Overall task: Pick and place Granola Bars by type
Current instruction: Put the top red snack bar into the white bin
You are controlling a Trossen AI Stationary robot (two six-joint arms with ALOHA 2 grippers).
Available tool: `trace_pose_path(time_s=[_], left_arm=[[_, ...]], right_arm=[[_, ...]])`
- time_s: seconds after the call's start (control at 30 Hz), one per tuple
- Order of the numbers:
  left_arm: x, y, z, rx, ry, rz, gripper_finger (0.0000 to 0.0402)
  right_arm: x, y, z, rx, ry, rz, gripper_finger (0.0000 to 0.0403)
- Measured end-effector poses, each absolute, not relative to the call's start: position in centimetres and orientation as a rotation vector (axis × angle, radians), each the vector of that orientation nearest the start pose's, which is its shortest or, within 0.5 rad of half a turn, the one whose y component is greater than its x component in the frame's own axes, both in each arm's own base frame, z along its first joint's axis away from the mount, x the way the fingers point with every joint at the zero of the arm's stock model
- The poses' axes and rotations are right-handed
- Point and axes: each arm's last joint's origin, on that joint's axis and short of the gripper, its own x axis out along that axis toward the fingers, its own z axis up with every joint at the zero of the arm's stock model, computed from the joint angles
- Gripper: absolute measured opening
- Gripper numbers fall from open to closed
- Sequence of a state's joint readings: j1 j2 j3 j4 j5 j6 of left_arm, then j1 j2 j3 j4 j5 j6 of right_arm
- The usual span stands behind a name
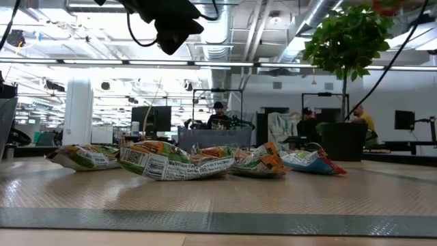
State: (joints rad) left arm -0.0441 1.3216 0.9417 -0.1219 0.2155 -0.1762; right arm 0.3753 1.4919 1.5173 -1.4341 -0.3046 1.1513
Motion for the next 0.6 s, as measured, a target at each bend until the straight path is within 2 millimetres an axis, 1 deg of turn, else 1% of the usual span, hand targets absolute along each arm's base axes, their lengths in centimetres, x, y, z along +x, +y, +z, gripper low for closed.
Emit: trace_pose_path(time_s=[0.1,0.17,0.37,0.47,0.6], left_arm=[[28.8,-1.9,27.8,-0.195,0.522,-0.233,0.0116],[28.8,-2.0,27.8,-0.189,0.521,-0.248,0.0116],[28.8,-2.1,27.8,-0.196,0.523,-0.296,0.0116],[28.8,-2.2,27.8,-0.2,0.524,-0.312,0.0116],[28.8,-2.2,27.8,-0.2,0.524,-0.311,0.0116]], right_arm=[[23.4,12.4,33.1,0.862,1.582,-0.424,0.006],[23.3,13.7,32.0,0.845,1.618,-0.472,0.006],[22.6,16.6,27.3,0.789,1.815,-0.561,0.006],[22.2,17.8,25.5,0.77,1.861,-0.542,0.006],[22.8,19.2,23.5,0.787,1.831,-0.455,0.0062]])
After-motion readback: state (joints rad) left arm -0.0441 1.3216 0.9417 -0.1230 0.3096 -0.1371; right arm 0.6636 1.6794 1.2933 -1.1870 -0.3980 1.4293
